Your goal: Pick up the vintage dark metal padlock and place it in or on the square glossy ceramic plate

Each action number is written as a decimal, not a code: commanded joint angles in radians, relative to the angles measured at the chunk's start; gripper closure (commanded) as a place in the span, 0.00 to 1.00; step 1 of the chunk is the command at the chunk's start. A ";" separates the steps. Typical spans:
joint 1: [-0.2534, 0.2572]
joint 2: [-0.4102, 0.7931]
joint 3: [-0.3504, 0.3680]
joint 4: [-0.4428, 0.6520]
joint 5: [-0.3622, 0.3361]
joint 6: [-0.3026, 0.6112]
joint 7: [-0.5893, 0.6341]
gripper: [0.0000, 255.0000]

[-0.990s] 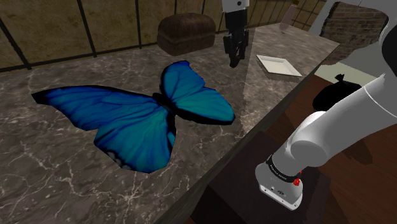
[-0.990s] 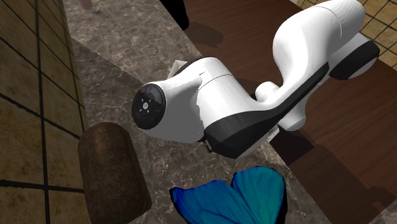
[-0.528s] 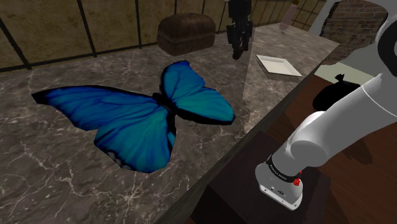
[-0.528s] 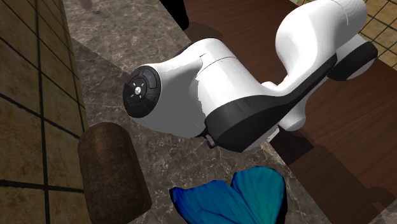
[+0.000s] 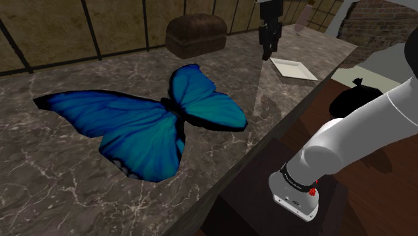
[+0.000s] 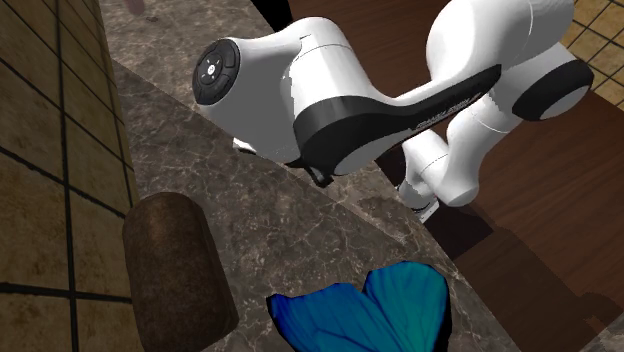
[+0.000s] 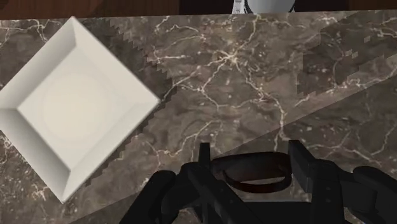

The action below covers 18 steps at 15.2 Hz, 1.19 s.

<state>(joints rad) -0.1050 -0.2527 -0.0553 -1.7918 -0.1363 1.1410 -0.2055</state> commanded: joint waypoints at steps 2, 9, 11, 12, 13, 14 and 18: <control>-0.028 -0.015 -0.047 -0.021 -0.044 0.017 -0.081 1.00; -0.094 -0.006 -0.157 -0.024 -0.137 0.064 -0.261 1.00; -0.113 0.006 -0.189 -0.015 -0.160 0.080 -0.312 1.00; -0.122 0.013 -0.206 -0.009 -0.170 0.088 -0.338 1.00; -0.132 0.022 -0.222 -0.002 -0.180 0.097 -0.364 1.00; -0.141 0.032 -0.238 0.007 -0.190 0.106 -0.390 1.00; -0.172 0.067 -0.289 0.023 -0.213 0.148 -0.467 1.00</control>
<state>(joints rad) -0.2714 -0.1846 -0.3358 -1.7600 -0.3431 1.2764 -0.6593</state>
